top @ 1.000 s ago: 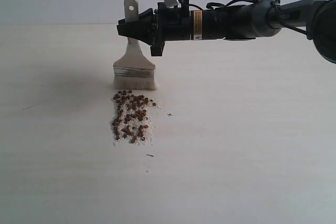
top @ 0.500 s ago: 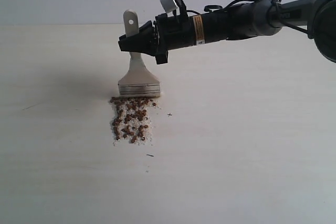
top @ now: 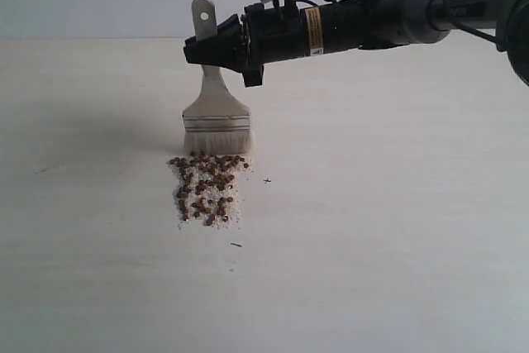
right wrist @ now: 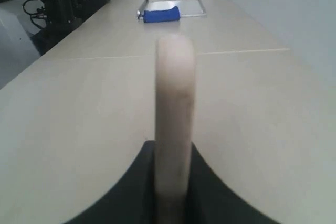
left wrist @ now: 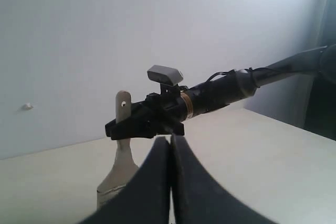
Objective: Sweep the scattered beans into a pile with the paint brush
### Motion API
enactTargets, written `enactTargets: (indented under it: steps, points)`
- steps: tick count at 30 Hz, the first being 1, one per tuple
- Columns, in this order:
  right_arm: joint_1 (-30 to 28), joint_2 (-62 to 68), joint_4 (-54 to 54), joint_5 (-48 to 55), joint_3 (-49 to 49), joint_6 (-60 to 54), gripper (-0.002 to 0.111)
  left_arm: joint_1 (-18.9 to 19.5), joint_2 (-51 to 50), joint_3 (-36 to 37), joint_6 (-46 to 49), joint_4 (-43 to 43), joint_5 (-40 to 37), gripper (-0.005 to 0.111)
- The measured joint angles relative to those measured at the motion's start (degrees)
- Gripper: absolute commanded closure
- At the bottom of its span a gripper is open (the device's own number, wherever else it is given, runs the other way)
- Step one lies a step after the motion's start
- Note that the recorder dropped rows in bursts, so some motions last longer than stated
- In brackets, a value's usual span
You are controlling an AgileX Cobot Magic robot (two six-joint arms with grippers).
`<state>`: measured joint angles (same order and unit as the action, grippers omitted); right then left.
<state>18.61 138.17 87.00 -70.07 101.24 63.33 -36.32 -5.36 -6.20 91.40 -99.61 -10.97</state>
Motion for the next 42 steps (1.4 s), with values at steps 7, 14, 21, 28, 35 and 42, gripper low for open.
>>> enactTargets:
  steps: [7, 14, 21, 28, 35, 42]
  points:
    - [0.0, -0.7, -2.4, 1.0, 0.0, -2.1, 0.108, 0.0, 0.0, 0.0, 0.0, 0.0, 0.0, 0.107]
    - [0.0, -0.7, -3.1, 4.1, 0.0, -3.5, 0.108, 0.0, 0.0, 0.0, 0.0, 0.0, 0.0, 0.107]
    - [0.0, -0.7, -2.9, 4.3, 0.0, -4.1, 0.108, 0.0, 0.0, 0.0, 0.0, 0.0, 0.0, 0.107]
    - [-0.1, -0.7, -2.6, 5.5, 0.0, -4.2, 0.108, 0.0, 0.0, 0.0, 0.0, 0.0, 0.0, 0.107]
    - [-0.7, -0.7, -1.4, 7.1, 0.0, -2.7, 0.108, 0.0, 0.0, 0.0, 0.0, 0.0, 0.0, 0.107]
    - [-1.4, -0.7, -2.1, 5.7, -0.1, -2.1, 0.108, 0.0, 0.0, 0.0, 0.0, 0.0, 0.0, 0.107]
